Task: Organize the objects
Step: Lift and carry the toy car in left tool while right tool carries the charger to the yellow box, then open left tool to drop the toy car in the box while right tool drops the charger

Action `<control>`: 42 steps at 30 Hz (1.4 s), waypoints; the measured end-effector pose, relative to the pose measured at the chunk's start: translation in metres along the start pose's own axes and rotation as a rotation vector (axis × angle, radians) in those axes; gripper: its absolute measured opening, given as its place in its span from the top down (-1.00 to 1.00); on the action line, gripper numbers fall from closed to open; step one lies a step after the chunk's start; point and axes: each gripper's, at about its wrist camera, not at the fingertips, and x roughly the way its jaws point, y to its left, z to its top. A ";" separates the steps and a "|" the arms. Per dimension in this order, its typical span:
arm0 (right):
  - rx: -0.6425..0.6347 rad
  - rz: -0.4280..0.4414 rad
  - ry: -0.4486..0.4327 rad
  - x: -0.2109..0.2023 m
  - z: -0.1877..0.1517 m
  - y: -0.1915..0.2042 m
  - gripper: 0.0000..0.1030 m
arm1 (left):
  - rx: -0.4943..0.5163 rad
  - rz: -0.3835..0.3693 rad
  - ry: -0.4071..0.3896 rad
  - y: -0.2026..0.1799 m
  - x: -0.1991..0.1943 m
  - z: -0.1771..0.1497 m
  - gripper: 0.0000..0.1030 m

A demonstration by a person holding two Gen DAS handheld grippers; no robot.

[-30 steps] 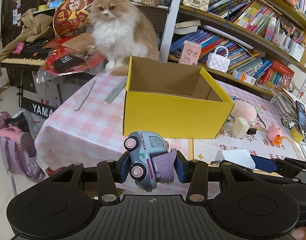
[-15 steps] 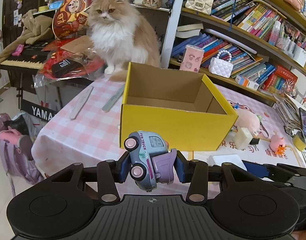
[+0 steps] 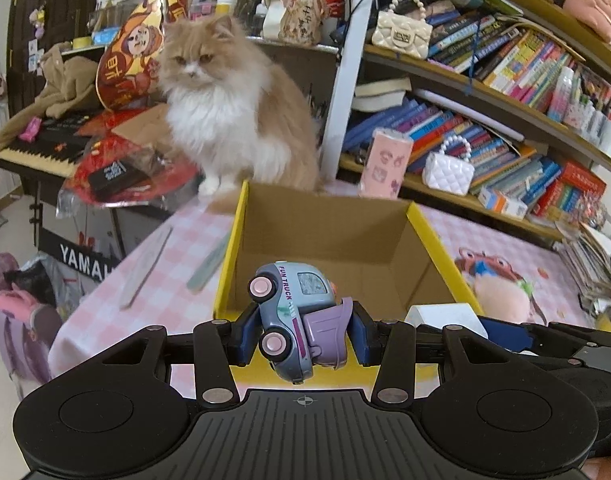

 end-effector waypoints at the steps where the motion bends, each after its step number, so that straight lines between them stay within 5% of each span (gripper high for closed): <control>1: -0.005 0.003 -0.006 0.005 0.005 -0.002 0.04 | -0.002 0.005 -0.002 -0.001 0.005 0.003 0.15; 8: -0.154 -0.015 -0.012 0.064 0.032 -0.013 0.04 | -0.017 0.050 0.047 -0.003 0.060 0.023 0.16; 22: -0.436 0.009 0.191 0.165 0.055 -0.021 0.11 | 0.108 0.127 0.156 -0.015 0.138 0.031 0.18; 27: -0.435 0.000 0.190 0.169 0.057 -0.025 0.13 | 0.129 0.132 0.155 -0.018 0.141 0.033 0.13; 32: -0.394 -0.001 0.158 0.163 0.058 -0.028 -0.01 | 0.135 0.157 0.099 -0.017 0.128 0.039 -0.32; 42: -0.277 -0.030 -0.069 0.083 0.059 -0.022 -0.21 | 0.069 0.099 -0.097 -0.015 0.045 0.042 -0.63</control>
